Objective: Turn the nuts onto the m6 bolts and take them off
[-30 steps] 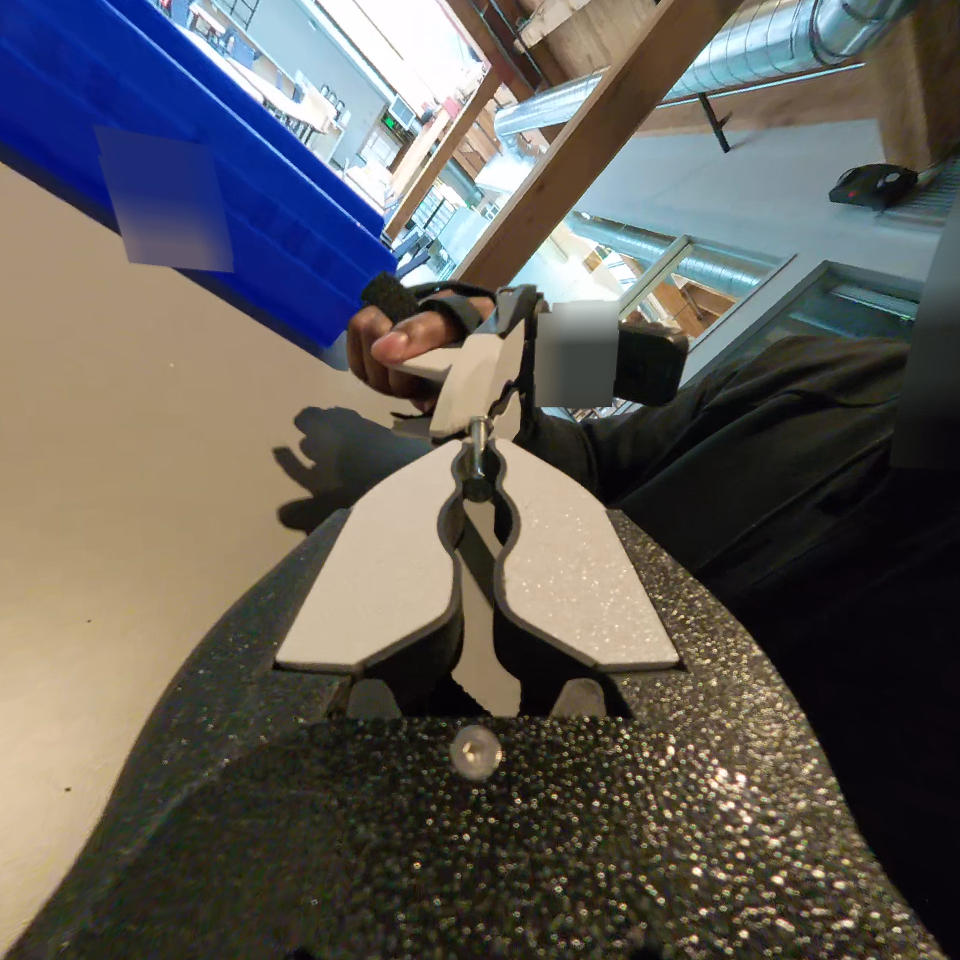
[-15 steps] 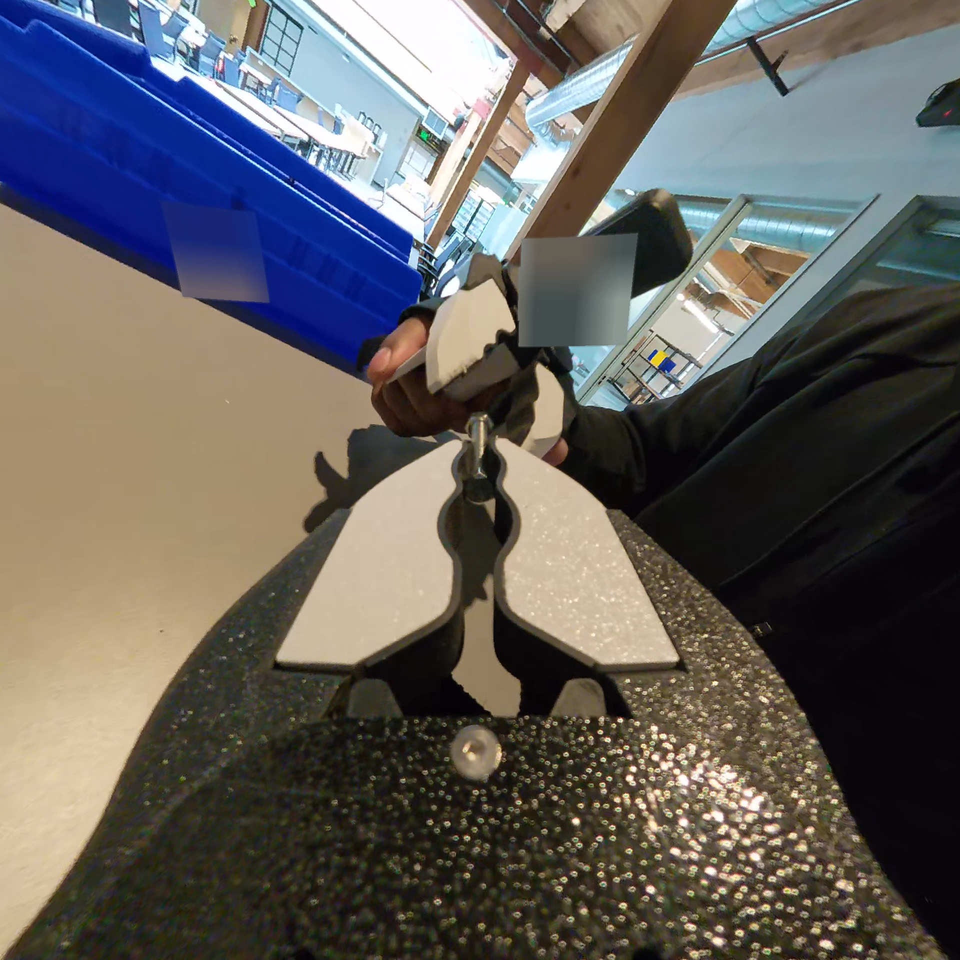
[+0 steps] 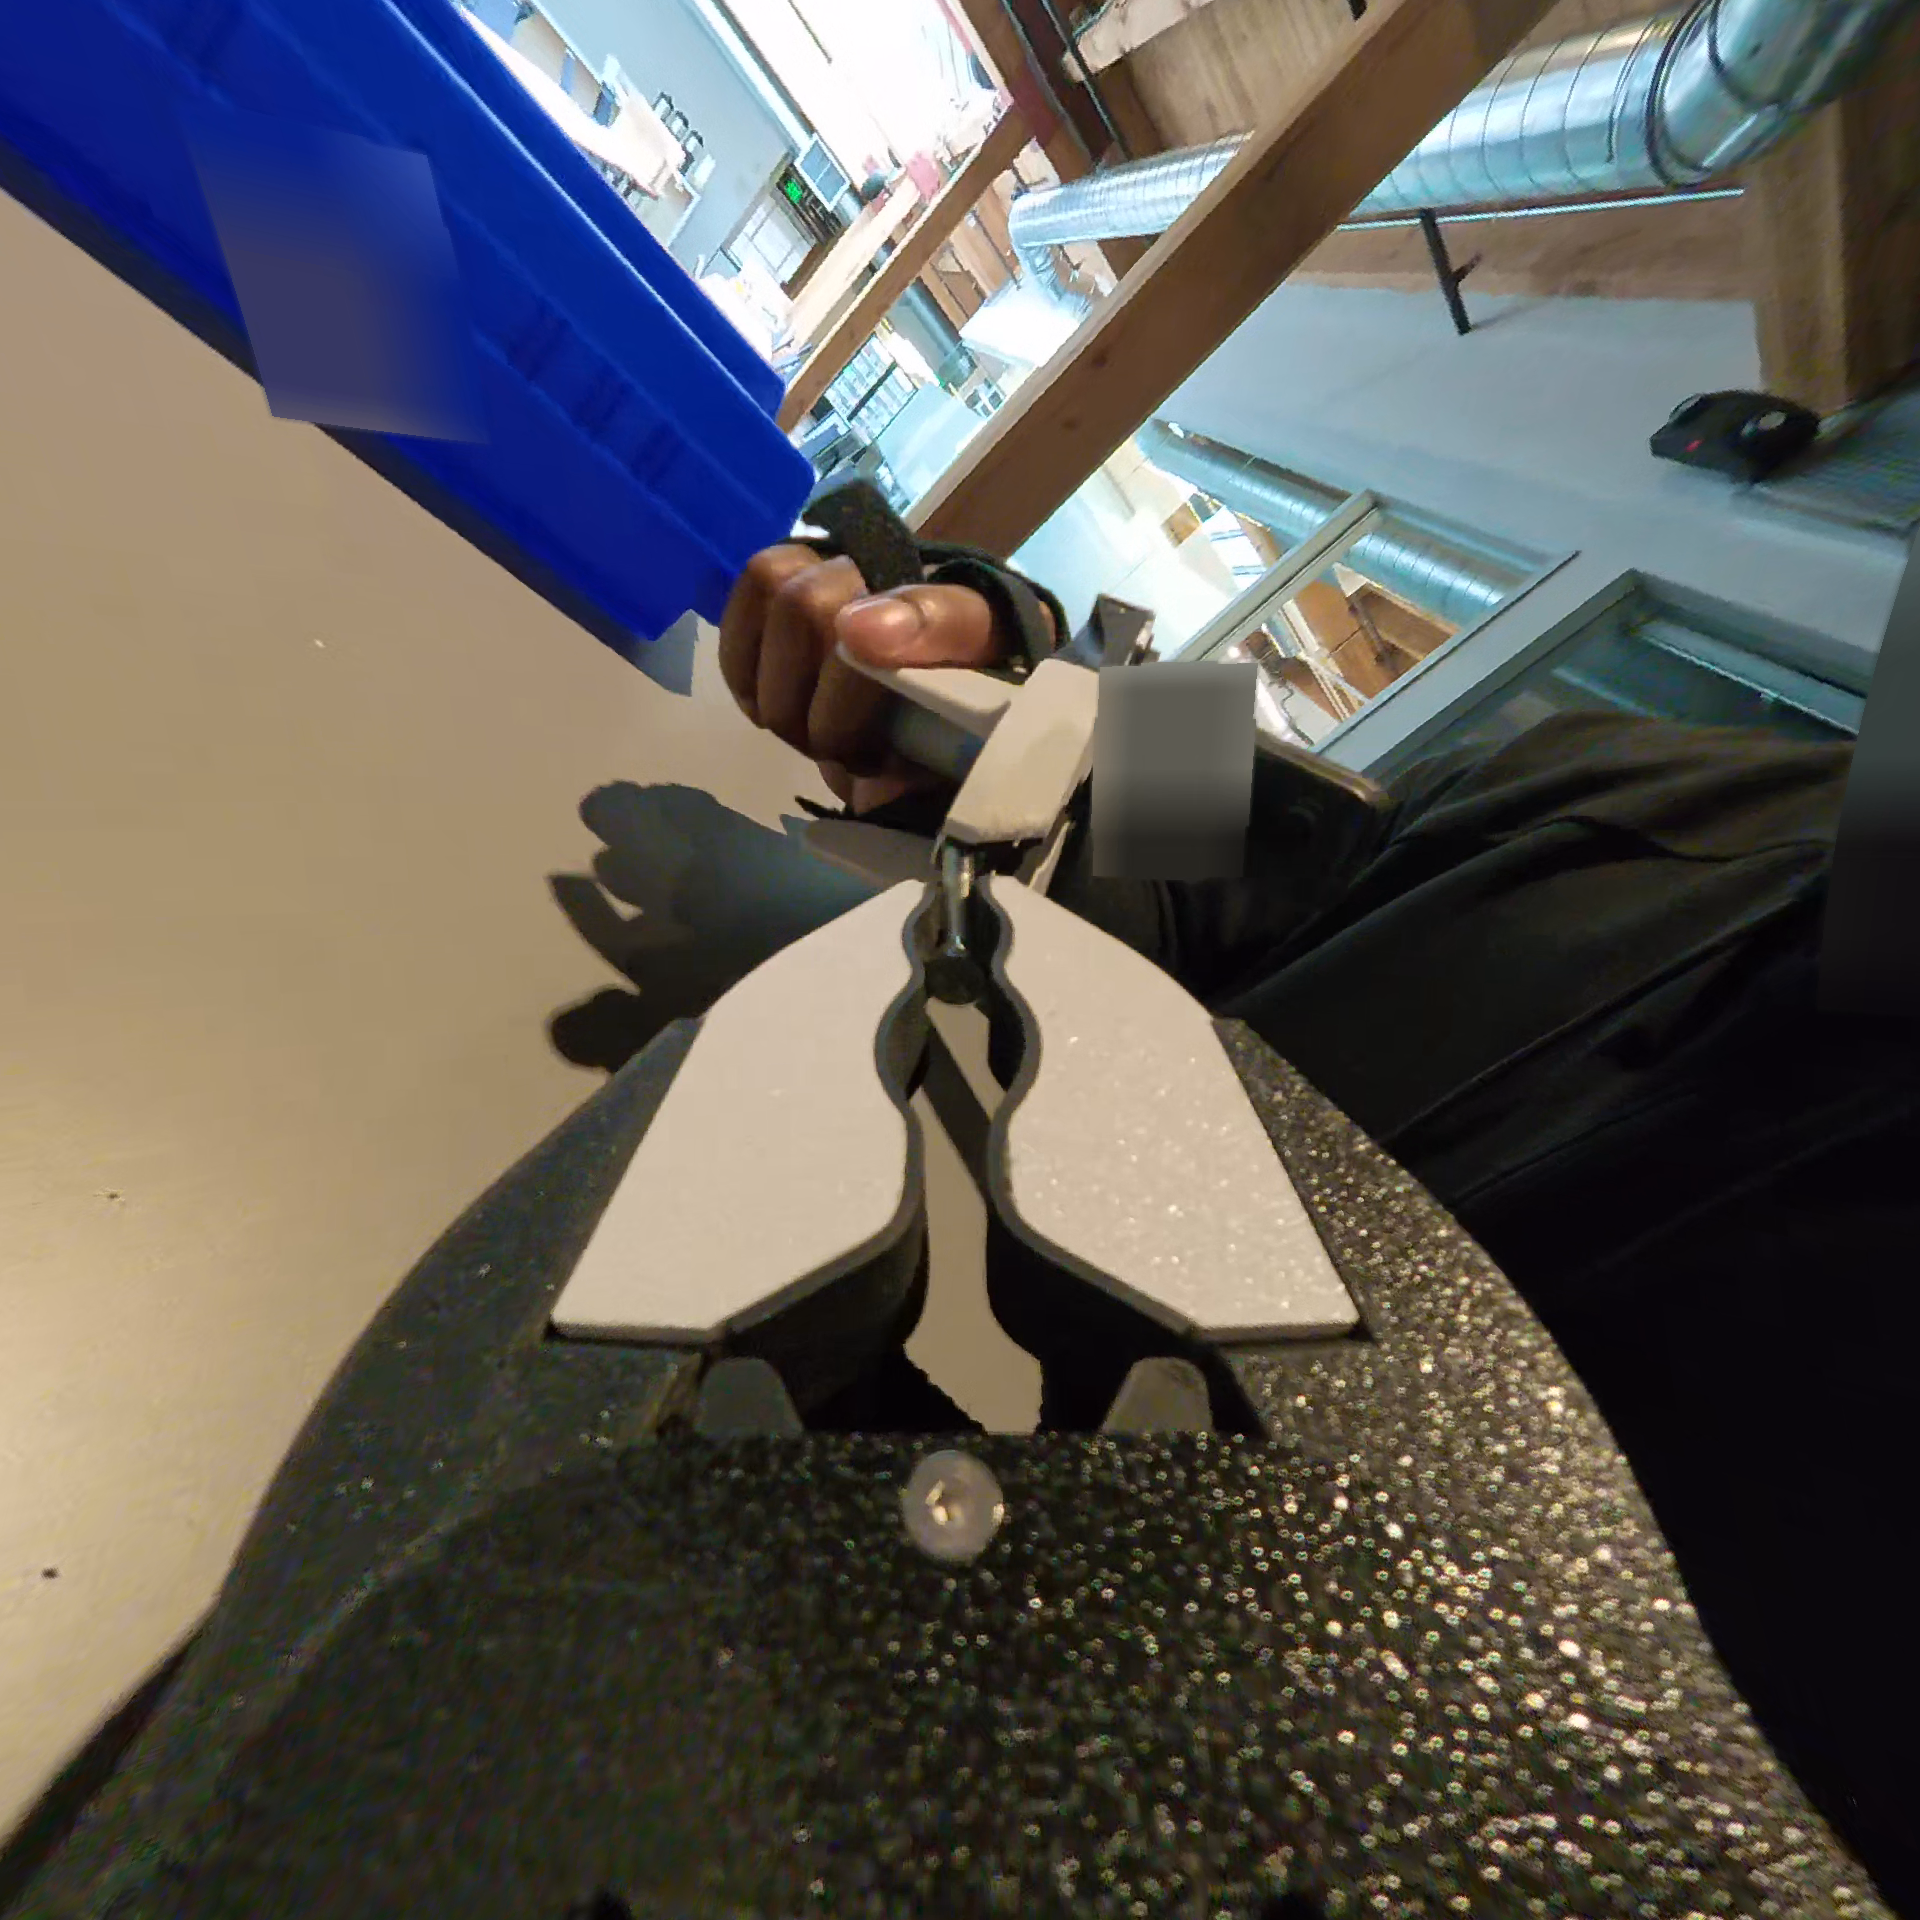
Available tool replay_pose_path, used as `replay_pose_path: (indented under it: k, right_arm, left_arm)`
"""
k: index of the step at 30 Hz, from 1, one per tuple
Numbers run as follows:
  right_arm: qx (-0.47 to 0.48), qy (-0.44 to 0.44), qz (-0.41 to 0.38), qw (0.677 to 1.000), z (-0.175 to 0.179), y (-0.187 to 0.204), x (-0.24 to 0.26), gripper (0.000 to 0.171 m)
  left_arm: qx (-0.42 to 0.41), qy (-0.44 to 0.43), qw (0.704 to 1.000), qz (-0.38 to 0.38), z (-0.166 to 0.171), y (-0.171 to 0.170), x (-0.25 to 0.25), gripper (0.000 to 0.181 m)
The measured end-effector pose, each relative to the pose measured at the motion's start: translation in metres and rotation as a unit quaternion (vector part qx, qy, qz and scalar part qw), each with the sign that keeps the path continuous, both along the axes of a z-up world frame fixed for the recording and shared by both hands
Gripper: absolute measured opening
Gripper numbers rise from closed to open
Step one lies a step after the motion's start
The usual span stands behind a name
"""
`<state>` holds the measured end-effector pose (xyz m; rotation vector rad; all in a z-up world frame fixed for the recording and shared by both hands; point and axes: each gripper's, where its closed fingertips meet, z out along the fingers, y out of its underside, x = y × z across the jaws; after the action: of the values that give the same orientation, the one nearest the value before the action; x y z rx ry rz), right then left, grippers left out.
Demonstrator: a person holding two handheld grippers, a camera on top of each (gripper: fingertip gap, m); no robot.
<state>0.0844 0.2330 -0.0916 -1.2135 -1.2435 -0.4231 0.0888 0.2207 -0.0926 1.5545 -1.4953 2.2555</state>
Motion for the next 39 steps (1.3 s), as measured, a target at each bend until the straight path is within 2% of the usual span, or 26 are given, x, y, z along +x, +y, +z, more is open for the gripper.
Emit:
replay_pose_path:
  k: [1, 3, 6, 8, 11, 16, 19, 21, 23, 26, 29, 30, 32, 34, 36, 39]
  right_arm:
    - [-0.005, 0.020, 0.004, 1.000, 0.002, 0.000, -0.001, 0.017]
    - [-0.039, 0.096, 0.011, 0.995, 0.009, 0.000, 0.000, 0.037]
    - [-0.131, 0.219, 0.013, 0.967, 0.014, 0.005, 0.004, 0.049]
    - [-0.169, 0.285, 0.025, 0.943, 0.020, 0.005, 0.006, 0.047]
    - [-0.199, 0.333, 0.027, 0.921, 0.022, 0.007, 0.008, 0.041]
    - [-0.220, 0.358, 0.034, 0.907, 0.023, 0.007, 0.007, 0.038]
    - [-0.216, 0.346, 0.041, 0.912, 0.022, 0.005, 0.005, 0.027]
    - [-0.202, 0.313, 0.051, 0.927, 0.021, 0.001, 0.000, 0.012]
    - [-0.167, 0.264, 0.044, 0.949, 0.019, -0.001, 0.000, 0.011]
    - [-0.094, 0.169, 0.037, 0.980, 0.016, -0.004, -0.001, 0.011]
    - [-0.041, 0.106, 0.017, 0.993, 0.013, -0.002, 0.002, 0.012]
    - [-0.047, 0.114, 0.011, 0.992, 0.013, -0.001, 0.003, 0.012]
    - [-0.079, 0.161, 0.012, 0.984, 0.015, 0.002, 0.004, 0.028]
    - [-0.123, 0.216, 0.022, 0.968, 0.016, 0.002, 0.004, 0.035]
    - [-0.179, 0.267, 0.038, 0.946, 0.015, 0.002, 0.003, 0.035]
    - [-0.270, 0.346, 0.076, 0.895, 0.014, -0.001, -0.002, 0.035]
  left_arm:
    - [0.008, -0.007, 1.000, 0.004, 0.001, 0.001, 0.000, 0.005]
    - [0.026, -0.027, 0.999, 0.018, 0.006, 0.005, 0.000, 0.005]
    - [0.076, -0.069, 0.994, 0.049, 0.015, 0.011, 0.000, 0.006]
    - [0.115, -0.096, 0.987, 0.060, 0.021, 0.011, -0.001, 0.006]
    - [0.151, -0.113, 0.979, 0.072, 0.024, 0.012, -0.002, 0.006]
    - [0.165, -0.114, 0.977, 0.070, 0.023, 0.010, -0.002, 0.006]
    - [0.168, -0.109, 0.978, 0.064, 0.021, 0.007, -0.002, 0.006]
    - [0.162, -0.105, 0.979, 0.060, 0.021, 0.006, -0.002, 0.006]
    - [0.144, -0.093, 0.984, 0.047, 0.019, 0.005, -0.003, 0.006]
    - [0.066, -0.056, 0.996, 0.018, 0.016, 0.001, -0.005, 0.005]
    - [0.029, -0.039, 0.999, 0.014, 0.013, 0.002, -0.002, 0.006]
    - [0.035, -0.042, 0.998, 0.019, 0.013, 0.003, -0.002, 0.006]
    - [0.054, -0.054, 0.997, 0.029, 0.015, 0.005, -0.001, 0.005]
    - [0.071, -0.071, 0.994, 0.039, 0.020, 0.007, -0.002, 0.005]
    - [0.093, -0.084, 0.991, 0.047, 0.022, 0.008, -0.003, 0.006]
    - [0.130, -0.100, 0.985, 0.050, 0.022, 0.007, -0.005, 0.006]
